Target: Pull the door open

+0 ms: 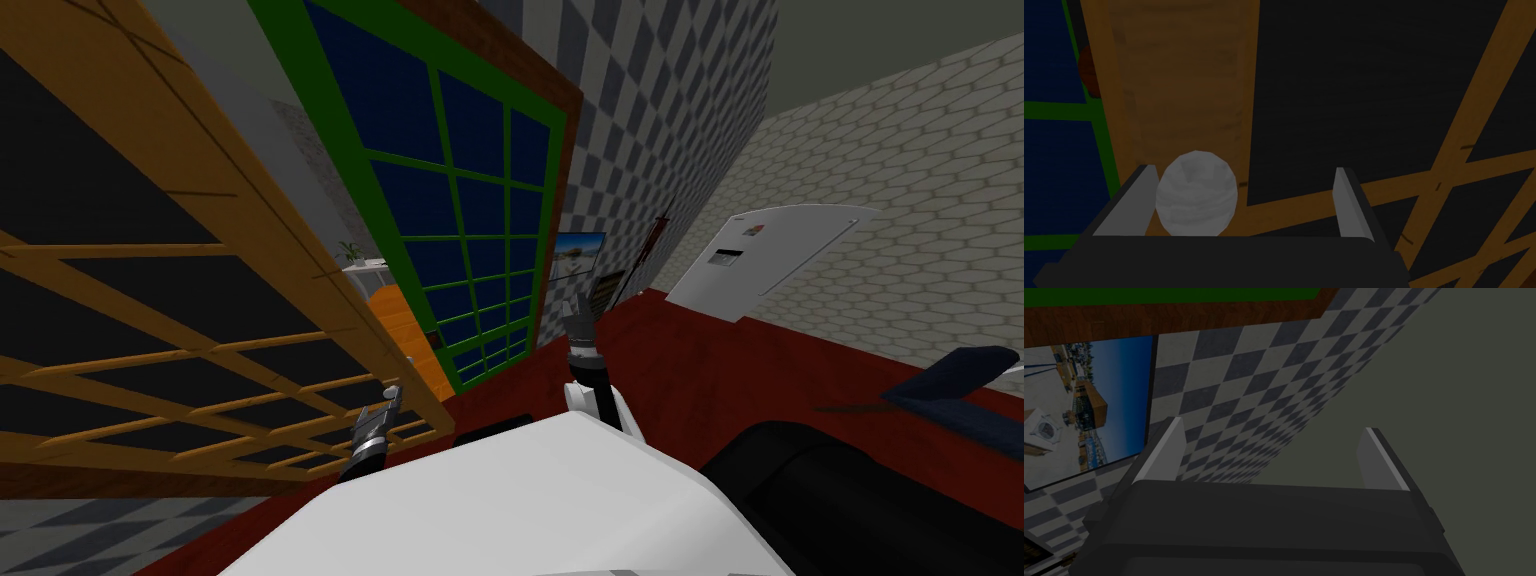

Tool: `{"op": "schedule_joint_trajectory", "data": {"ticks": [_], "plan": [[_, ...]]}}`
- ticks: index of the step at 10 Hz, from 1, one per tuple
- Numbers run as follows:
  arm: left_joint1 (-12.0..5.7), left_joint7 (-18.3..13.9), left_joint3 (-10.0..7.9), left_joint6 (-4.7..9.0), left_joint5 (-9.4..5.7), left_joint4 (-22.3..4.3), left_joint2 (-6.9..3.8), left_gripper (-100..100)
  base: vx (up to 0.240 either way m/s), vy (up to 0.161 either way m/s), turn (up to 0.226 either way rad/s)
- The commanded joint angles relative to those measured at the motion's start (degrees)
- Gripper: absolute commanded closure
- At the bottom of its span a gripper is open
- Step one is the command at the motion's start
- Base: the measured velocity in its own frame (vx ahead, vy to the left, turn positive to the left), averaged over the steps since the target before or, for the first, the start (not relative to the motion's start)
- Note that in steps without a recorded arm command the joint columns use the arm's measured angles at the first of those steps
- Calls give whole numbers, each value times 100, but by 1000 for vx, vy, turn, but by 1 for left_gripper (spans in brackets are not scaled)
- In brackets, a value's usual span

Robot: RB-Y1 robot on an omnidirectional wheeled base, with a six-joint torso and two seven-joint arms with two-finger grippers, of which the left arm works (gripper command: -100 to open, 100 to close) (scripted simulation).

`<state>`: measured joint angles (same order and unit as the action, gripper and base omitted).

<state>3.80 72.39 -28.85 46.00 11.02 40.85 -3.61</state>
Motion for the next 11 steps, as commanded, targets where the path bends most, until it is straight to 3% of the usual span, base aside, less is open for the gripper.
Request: {"op": "schedule_joint_trajectory", "data": {"ticks": [1, 3, 6, 7, 11], "plan": [[-16, 35, -89, -29, -39, -270, -93, 100, -32, -11, 19], [86, -127, -102, -35, -101, -311, -132, 100, -44, -5, 1], [86, -127, -102, -35, -101, -311, -132, 100, -54, -14, 21], [168, -343, -98, -37, -177, -346, -171, 100, -81, 7, 3], [193, -421, -95, -37, -204, -356, -184, 100, -54, -8, 5]]}}
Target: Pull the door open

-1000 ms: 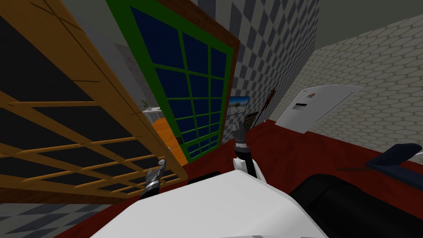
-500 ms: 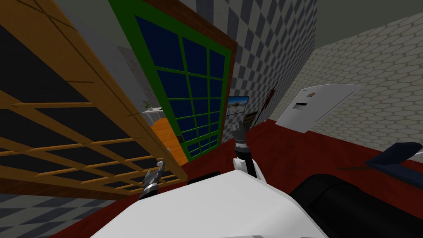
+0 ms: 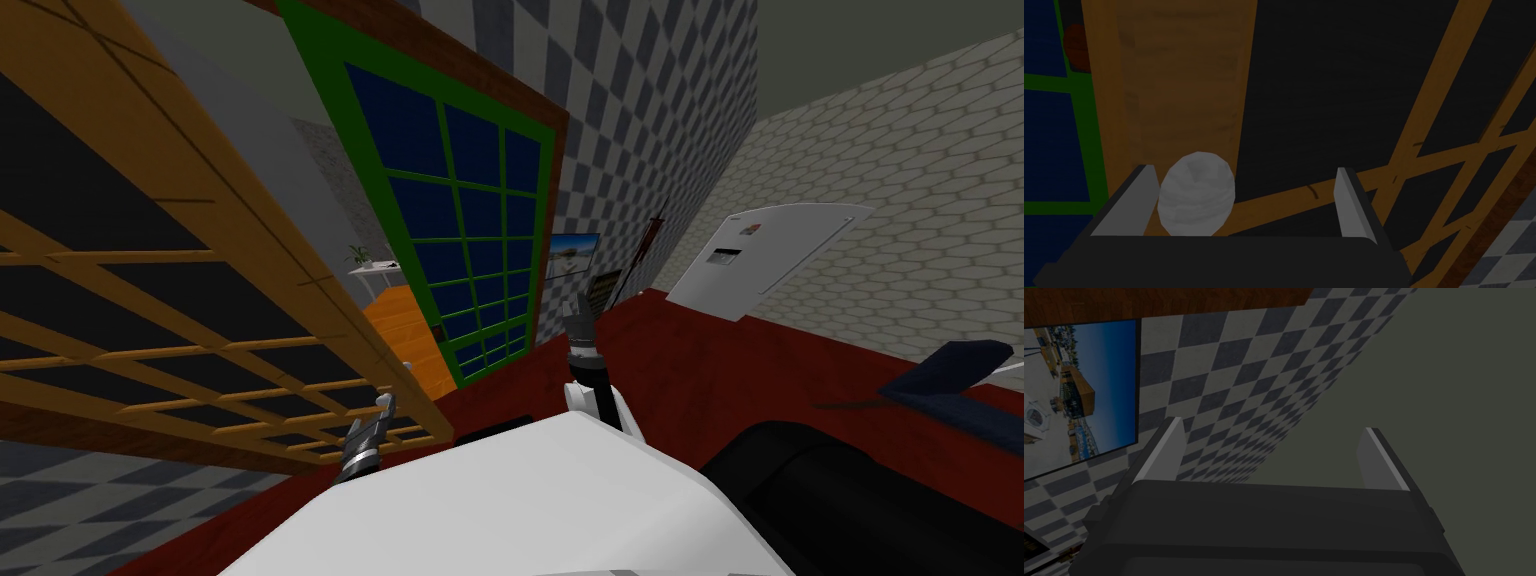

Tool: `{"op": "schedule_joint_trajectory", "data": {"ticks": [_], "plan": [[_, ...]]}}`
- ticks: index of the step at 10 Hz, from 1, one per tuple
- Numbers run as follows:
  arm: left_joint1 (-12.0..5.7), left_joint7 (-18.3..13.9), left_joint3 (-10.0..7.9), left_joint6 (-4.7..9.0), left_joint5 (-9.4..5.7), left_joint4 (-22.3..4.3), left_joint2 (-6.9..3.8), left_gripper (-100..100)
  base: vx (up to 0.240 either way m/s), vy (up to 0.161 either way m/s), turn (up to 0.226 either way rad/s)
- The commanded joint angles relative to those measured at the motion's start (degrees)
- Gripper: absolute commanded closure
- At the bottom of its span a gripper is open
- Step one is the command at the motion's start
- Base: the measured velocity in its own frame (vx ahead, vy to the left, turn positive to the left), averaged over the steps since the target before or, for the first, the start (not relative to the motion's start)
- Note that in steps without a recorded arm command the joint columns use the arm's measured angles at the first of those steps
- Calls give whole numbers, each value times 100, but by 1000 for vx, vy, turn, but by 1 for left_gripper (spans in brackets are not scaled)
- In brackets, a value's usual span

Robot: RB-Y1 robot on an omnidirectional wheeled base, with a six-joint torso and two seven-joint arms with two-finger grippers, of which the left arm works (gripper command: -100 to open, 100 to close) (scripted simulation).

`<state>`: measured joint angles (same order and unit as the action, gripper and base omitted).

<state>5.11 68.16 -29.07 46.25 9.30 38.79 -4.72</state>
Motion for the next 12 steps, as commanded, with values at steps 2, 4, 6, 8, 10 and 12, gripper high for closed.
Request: {"op": "schedule_joint_trajectory", "data": {"ticks": [2, 4, 6, 8, 10, 12], "plan": [[88, -76, -71, -63, -60, -161, -86, 100, -34, -3, -1], [113, -154, -68, -63, -86, -172, -99, 100, -9, 2, -5], [113, -154, -68, -63, -86, -172, -99, 100, -19, -7, 0], [164, -310, -62, -64, -140, -194, -124, 100, -23, 4, -4], [164, -310, -62, -64, -140, -194, -124, 100, -49, -4, 9], [164, -310, -62, -36, -140, -194, -124, 100, -11, -2, 9]]}}
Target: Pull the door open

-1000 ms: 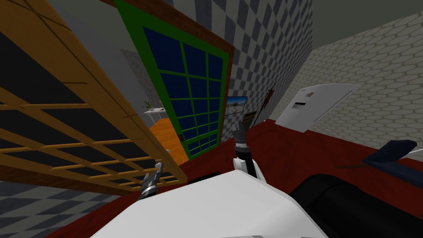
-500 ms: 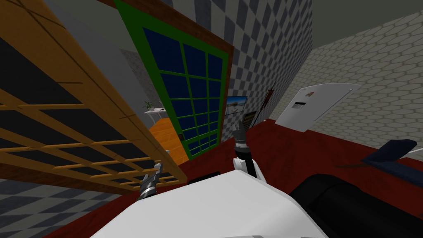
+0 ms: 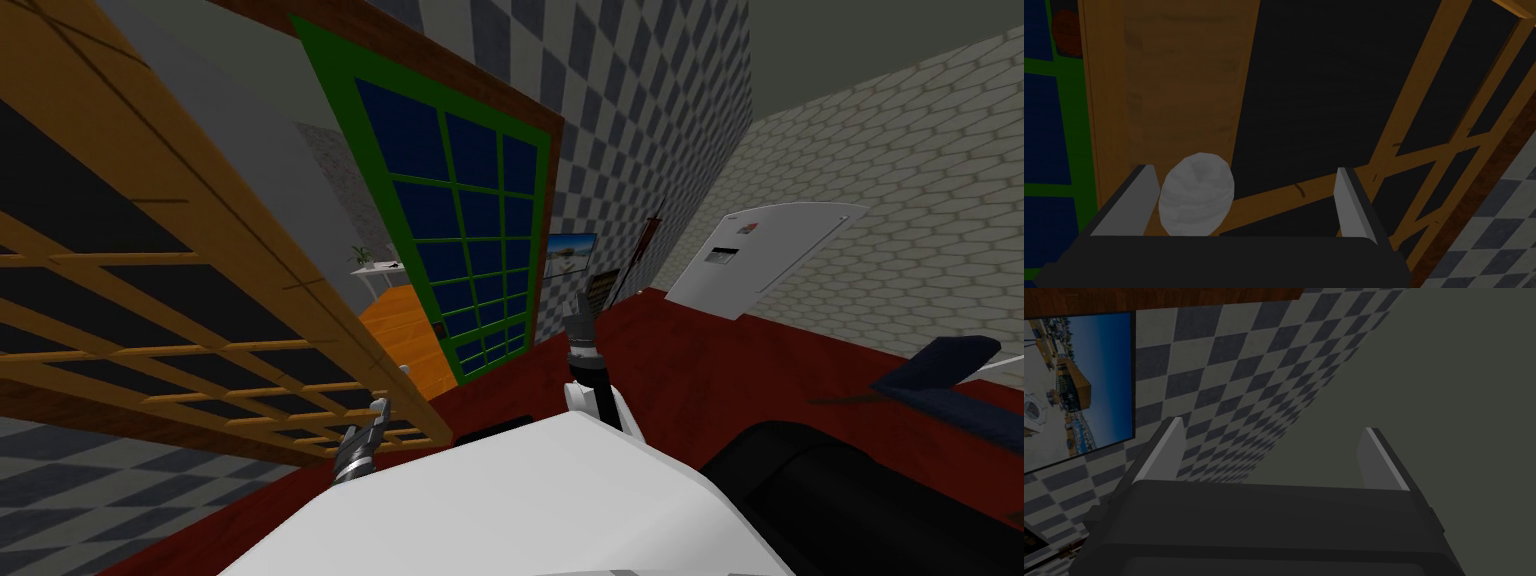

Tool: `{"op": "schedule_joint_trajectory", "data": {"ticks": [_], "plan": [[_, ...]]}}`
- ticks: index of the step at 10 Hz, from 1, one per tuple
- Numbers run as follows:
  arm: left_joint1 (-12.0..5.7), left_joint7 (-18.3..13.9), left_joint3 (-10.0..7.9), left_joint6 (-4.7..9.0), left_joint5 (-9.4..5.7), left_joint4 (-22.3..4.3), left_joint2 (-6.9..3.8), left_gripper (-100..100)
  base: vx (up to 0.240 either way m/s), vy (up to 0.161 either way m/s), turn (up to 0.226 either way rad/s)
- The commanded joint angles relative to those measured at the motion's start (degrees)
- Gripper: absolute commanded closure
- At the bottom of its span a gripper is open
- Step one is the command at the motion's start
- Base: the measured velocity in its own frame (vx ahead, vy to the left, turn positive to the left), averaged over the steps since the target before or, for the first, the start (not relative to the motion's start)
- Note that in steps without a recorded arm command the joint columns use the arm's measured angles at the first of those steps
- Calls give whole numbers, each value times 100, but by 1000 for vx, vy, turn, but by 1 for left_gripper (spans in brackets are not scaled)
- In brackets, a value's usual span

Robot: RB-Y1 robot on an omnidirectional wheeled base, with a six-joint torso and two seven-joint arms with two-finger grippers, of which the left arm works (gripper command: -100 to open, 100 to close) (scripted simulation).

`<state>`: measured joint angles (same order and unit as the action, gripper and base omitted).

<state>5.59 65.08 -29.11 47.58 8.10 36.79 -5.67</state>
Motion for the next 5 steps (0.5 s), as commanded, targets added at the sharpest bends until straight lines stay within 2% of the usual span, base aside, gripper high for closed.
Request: {"op": "schedule_joint_trajectory", "data": {"ticks": [1, 2, 3, 4, 5], "plan": [[116, -2, -58, -197, -20, 6, -29, 100, -5, -5, -11], [192, -236, -49, -198, -101, -27, -68, 100, -60, -6, -9], [192, -236, -49, -198, -101, 72, -68, 100, -75, -12, -7], [212, -327, -42, -198, -131, -36, -81, 100, -64, -1, 13], [212, -327, -42, -198, -131, -36, -81, 100, -41, 5, 0]]}}
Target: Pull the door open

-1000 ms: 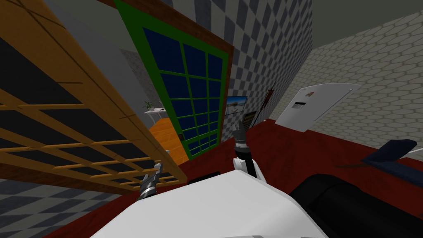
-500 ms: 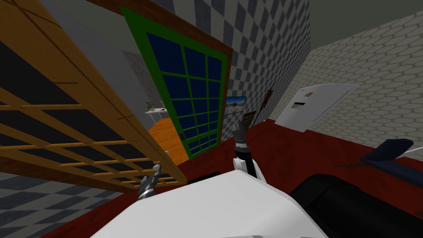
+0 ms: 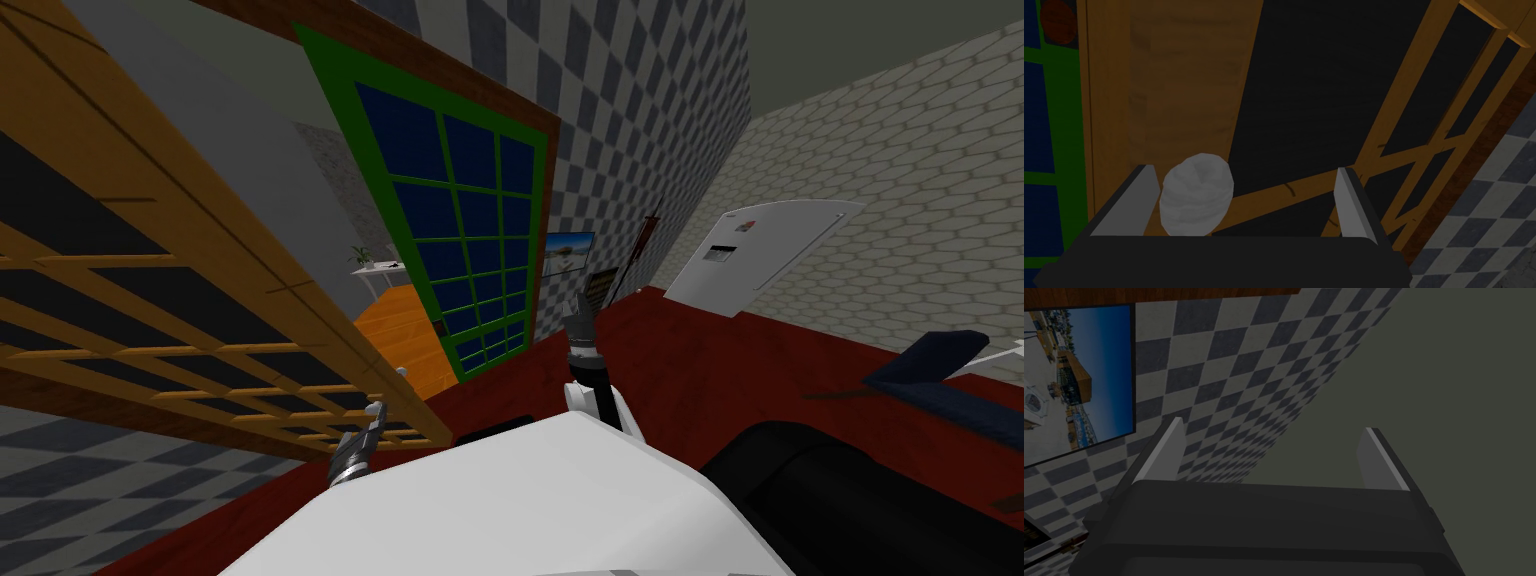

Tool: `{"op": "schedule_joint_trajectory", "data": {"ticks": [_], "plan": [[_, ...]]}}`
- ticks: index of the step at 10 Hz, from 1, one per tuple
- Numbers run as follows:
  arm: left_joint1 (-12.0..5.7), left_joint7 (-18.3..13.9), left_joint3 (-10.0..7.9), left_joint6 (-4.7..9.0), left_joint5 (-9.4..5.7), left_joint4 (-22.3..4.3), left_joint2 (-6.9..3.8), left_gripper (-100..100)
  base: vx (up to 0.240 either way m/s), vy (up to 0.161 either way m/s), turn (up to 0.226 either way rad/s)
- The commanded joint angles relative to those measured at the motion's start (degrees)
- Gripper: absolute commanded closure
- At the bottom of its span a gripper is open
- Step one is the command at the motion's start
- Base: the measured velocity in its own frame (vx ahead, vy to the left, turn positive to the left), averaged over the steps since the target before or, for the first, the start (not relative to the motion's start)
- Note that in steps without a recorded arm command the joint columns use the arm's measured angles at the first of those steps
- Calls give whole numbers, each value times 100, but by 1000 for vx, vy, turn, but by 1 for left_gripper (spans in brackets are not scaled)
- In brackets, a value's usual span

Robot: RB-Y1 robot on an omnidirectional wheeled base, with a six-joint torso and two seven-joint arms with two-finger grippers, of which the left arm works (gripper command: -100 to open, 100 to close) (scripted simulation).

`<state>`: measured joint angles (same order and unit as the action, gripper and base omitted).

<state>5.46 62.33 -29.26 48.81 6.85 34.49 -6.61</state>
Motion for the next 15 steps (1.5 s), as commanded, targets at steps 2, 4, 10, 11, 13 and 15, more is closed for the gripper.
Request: {"op": "schedule_joint_trajectory", "data": {"ticks": [2, 4, 10, 11, 13, 15], "plan": [[225, -52, -27, -320, -6, 194, 14, 100, -22, 3, 22], [259, -248, -8, -318, -70, 178, -11, 100, -39, -1, -31], [361, -836, 49, -312, -262, 220, -85, 100, -54, 2, -11], [361, -836, 49, -312, -262, 128, -85, 100, -26, -6, -12], [361, -836, 49, -312, -262, 128, -85, 100, 1, -4, 12], [361, -836, 49, -312, -262, 128, -85, 100, 1, -3, 5]]}}
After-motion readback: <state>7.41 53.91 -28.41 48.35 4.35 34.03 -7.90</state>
